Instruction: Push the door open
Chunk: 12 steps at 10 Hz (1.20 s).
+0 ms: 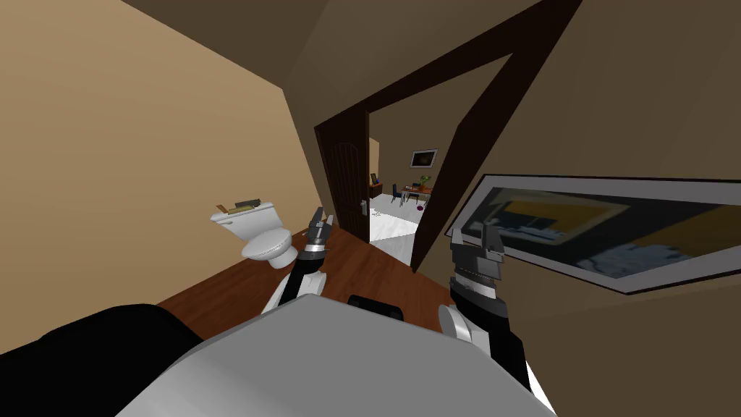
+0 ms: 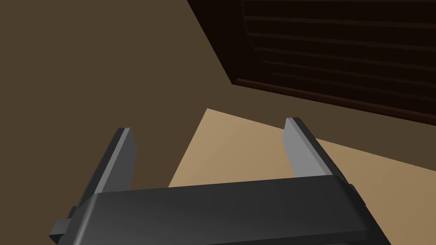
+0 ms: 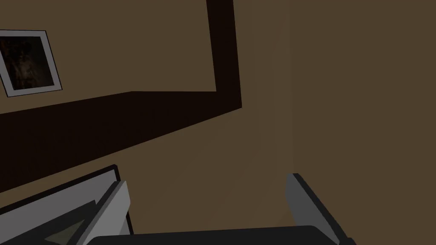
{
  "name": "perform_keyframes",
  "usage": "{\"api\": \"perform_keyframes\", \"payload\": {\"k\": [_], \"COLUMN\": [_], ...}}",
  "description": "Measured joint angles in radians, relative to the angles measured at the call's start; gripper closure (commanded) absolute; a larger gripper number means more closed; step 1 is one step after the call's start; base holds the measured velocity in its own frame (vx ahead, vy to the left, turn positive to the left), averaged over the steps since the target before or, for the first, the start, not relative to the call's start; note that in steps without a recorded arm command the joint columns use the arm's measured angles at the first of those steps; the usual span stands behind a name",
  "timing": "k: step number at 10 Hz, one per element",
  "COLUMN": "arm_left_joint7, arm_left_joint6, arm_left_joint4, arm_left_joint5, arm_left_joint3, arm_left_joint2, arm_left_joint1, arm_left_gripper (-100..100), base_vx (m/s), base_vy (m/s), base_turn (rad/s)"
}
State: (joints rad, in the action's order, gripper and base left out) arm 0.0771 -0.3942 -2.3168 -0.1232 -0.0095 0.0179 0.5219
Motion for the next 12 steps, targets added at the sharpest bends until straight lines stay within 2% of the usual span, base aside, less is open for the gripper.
{"api": "perform_keyframes", "payload": {"k": [6, 7, 10, 12], "arm_left_joint7": [-0.011, -0.013, -0.019, -0.023], "arm_left_joint6": [0.012, 0.005, 0.01, 0.0], "arm_left_joint4": [0.131, 0.155, 0.244, 0.314], "arm_left_joint5": [0.009, 0.011, 0.019, 0.025], "arm_left_joint3": [0.028, 0.03, 0.053, 0.066], "arm_left_joint2": [-0.021, -0.022, -0.033, -0.04], "arm_left_joint1": [-0.083, -0.087, -0.147, -0.178], "arm_left_gripper": [-100, -100, -100, -100], "base_vx": [0.07, 0.064, 0.07, 0.078], "base_vy": [0.131, 0.085, 0.096, 0.116], "base_turn": [-0.098, -0.113, -0.135, -0.14]}}
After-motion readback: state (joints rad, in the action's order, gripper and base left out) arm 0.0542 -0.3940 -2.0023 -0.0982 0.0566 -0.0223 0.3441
